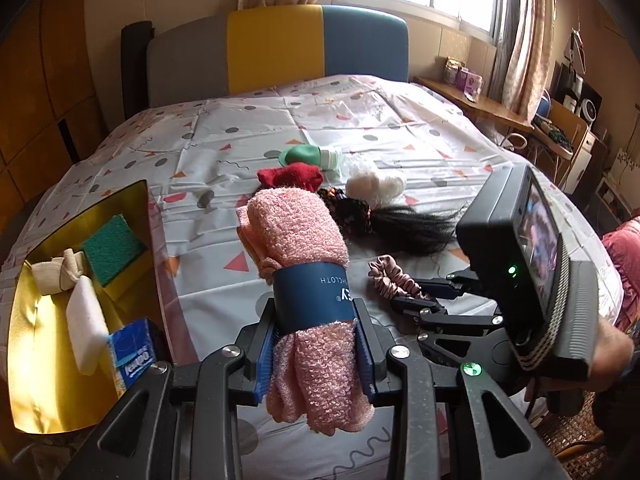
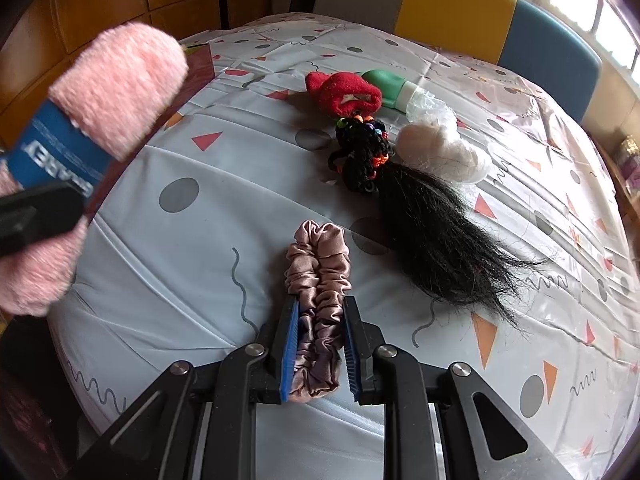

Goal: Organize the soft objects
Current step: 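Carry the pink towel over the tray with the left tool while the right tool holds the scrunchie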

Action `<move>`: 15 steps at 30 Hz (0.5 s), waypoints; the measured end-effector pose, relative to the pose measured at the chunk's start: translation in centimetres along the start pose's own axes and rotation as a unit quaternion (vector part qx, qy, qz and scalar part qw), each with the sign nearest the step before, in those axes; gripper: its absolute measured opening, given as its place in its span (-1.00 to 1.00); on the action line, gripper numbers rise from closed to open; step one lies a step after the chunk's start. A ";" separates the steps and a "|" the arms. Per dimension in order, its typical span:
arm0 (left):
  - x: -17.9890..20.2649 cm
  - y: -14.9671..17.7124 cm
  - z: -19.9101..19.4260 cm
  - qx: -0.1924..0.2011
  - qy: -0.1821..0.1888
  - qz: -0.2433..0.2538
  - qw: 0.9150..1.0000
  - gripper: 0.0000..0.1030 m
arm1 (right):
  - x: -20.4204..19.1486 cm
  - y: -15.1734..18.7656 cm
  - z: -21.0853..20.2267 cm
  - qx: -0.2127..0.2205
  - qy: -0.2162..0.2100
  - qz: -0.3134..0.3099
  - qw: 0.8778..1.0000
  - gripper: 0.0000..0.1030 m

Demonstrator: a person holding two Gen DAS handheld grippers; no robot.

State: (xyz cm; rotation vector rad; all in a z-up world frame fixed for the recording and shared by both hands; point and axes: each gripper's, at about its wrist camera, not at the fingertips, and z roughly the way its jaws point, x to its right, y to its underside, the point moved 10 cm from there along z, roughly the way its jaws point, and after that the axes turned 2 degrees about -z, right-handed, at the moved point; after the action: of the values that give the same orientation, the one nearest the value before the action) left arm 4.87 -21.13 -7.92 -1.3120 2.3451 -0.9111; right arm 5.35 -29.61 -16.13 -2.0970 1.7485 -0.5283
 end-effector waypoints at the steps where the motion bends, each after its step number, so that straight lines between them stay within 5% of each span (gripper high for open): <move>1: -0.2 -0.1 -0.3 0.003 -0.001 -0.002 1.000 -0.35 | 0.0 0.0 0.0 0.000 0.001 0.000 1.000 -0.58; 15: -3.1 -0.8 -2.5 0.016 -0.010 -0.038 0.999 -0.35 | -0.1 0.2 -0.1 0.002 0.008 -0.007 1.000 -0.58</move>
State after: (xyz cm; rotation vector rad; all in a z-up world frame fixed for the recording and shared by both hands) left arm 5.67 -17.79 -5.64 -1.4005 2.2700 -0.9498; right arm 5.14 -29.53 -16.16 -2.1093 1.7408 -0.5535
